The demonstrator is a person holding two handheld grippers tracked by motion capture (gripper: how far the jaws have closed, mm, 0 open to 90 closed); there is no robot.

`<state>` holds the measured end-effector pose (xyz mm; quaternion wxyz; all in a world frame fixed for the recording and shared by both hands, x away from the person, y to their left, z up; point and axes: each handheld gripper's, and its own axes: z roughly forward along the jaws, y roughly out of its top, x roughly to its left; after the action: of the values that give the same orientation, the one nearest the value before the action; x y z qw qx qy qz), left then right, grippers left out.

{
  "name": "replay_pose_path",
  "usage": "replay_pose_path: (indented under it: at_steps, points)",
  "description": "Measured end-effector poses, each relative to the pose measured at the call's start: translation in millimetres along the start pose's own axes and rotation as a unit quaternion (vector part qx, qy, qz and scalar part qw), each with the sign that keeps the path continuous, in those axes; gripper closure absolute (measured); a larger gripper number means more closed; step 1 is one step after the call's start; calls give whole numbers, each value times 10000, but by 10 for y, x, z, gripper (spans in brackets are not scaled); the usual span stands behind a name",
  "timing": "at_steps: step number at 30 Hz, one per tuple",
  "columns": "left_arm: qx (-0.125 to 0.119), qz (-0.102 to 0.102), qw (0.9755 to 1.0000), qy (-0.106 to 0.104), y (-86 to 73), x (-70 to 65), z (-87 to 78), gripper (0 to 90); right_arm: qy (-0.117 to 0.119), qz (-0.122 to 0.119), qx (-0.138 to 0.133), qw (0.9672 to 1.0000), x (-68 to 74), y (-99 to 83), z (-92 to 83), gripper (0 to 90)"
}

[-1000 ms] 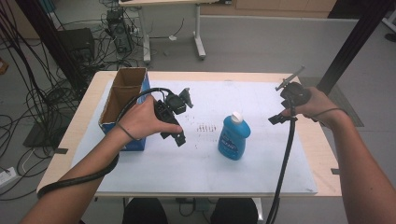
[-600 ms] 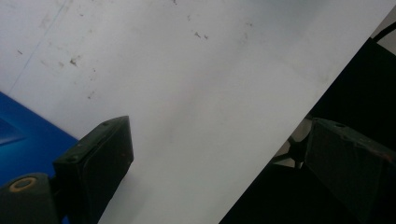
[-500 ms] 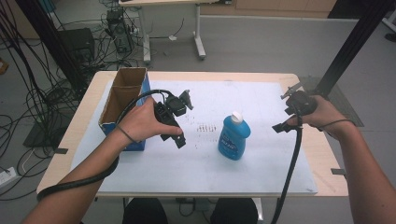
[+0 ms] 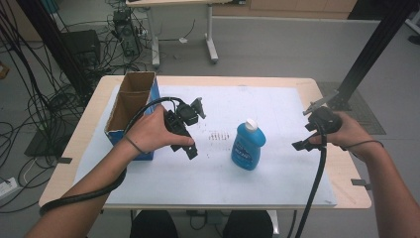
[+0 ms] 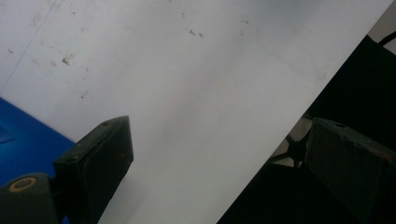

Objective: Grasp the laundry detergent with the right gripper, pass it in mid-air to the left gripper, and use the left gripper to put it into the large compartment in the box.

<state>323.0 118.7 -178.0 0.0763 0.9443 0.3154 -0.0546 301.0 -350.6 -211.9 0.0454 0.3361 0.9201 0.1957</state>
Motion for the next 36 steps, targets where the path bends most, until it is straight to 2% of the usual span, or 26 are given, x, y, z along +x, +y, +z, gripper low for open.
replay_pose_path:
  at_steps: [11, 14, 25, 36]
  points:
    - [3, -3, 10000, -17, -8, 11, 23, 80, 41, 35, -25, 10000, 60, -155, 50, 87]
    - [-3, -5, 10000, -6, -11, 10, 21, 80, 70, -11, -101, 9999, 76, -202, 69, 87]
    - [20, -23, 10000, -34, -21, 13, 48, 80, 158, 52, -229, 9996, 198, -359, 156, 84]
    - [21, -7, 10000, -45, -27, 7, 49, 81, 138, 81, -398, 9991, 303, -479, 183, 78]
